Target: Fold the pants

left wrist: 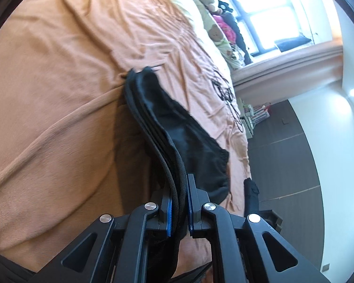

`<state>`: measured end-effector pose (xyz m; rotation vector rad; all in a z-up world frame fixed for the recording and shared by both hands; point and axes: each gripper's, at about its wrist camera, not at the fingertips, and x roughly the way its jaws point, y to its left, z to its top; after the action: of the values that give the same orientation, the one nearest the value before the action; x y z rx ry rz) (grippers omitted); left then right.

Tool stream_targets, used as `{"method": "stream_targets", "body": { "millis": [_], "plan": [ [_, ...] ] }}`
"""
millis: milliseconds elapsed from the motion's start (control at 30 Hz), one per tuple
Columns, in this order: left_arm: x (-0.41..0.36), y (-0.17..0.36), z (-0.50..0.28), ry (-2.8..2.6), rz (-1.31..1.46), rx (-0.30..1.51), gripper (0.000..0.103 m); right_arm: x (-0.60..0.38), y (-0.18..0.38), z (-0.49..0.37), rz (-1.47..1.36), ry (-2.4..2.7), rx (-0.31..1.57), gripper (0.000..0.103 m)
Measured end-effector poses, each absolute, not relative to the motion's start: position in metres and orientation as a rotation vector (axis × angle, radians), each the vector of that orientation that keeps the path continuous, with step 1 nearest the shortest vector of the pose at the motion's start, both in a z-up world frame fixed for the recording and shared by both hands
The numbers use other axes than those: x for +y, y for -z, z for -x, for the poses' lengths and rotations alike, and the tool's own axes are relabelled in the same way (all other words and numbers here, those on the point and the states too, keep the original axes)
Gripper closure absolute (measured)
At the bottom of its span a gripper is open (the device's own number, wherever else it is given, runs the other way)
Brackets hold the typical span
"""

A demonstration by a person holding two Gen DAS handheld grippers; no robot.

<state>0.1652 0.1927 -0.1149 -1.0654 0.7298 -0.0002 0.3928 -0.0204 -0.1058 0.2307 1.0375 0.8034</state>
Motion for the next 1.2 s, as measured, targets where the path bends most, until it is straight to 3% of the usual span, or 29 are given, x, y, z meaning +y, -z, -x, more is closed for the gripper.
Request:
{"method": "stream_targets", "body": {
  "millis": [600, 733, 767, 1200],
  "plan": [
    [0.122, 0.059, -0.258, 0.112, 0.872, 0.797, 0.093, -0.14, 0.086, -0.385, -0.42, -0.761, 0.95, 0.091],
    [0.104, 0.06, -0.277, 0.13, 0.847, 0.828, 0.093, -0.158, 0.086, -0.384, -0.445, -0.741, 0.931, 0.067],
    [0.099, 0.061, -0.283, 0.135, 0.84, 0.838, 0.093, -0.163, 0.086, -0.384, -0.451, -0.735, 0.924, 0.066],
    [0.037, 0.087, -0.338, 0.2, 0.776, 0.958, 0.093, -0.21, 0.092, -0.393, -0.531, -0.678, 0.905, 0.065]
  ]
}}
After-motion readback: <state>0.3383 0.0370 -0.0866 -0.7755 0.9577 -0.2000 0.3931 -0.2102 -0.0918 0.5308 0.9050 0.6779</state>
